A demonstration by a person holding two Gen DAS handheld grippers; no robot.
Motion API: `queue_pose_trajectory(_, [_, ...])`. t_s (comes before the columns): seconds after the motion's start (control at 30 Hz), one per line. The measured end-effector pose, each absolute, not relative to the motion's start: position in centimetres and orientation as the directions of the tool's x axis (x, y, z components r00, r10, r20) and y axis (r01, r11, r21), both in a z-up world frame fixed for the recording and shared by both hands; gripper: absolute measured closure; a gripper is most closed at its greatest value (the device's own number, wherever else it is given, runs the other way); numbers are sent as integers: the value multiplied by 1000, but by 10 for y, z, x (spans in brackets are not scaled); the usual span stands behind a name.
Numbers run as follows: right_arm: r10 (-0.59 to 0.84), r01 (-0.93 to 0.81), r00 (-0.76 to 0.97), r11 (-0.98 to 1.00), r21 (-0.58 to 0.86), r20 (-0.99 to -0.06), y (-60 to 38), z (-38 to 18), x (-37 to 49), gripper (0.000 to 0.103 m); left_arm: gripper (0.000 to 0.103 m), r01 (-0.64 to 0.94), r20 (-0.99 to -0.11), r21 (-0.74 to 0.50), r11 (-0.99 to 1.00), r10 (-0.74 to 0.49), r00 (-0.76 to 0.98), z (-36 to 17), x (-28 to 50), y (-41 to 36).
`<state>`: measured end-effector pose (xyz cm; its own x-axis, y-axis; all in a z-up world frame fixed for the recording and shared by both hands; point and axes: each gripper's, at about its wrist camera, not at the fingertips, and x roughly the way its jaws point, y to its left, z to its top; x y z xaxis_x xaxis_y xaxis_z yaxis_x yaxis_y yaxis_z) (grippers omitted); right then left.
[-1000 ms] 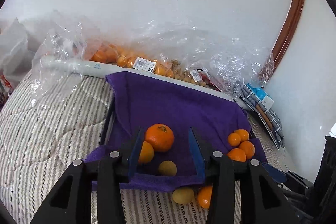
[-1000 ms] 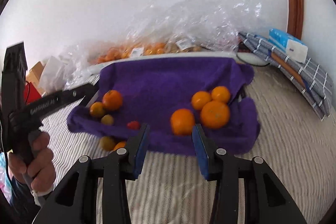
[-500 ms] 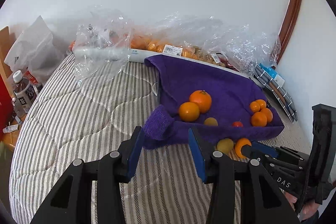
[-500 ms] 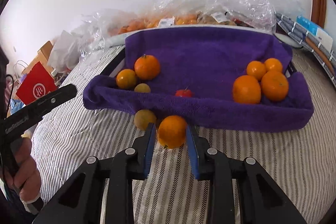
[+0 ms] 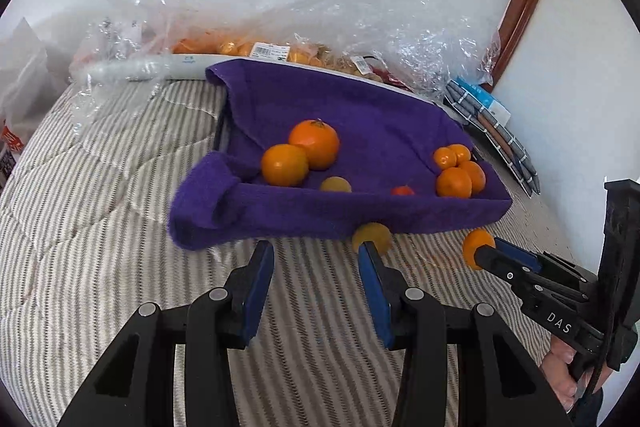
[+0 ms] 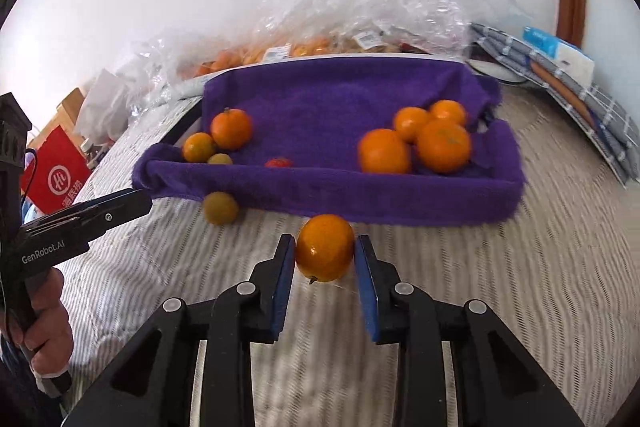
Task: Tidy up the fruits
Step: 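Grasp another orange with the right gripper while the left gripper grasps a green-yellow fruit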
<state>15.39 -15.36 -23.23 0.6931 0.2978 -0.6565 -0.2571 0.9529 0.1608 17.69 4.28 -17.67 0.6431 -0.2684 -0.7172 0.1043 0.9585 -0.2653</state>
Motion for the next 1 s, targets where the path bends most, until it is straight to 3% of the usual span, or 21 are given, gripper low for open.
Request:
queue_pose_trajectory(0.4, [260,-182,734,965,187,-627,-219,-231,131,73,64,116,-764,-236,965,-258,592,-193,198,-14])
queue_pose_trajectory(0.63, [267,-178,727,963,202,-633,-225,-237,132,73,75,69,-771,-229,971,-225,596,-198,209,-15])
queue_pose_trajectory(1.0, [263,-175,729,964,199,-633,-222,-232,135,73,75,55,-734,-280,958,-251,632,-178,195,8])
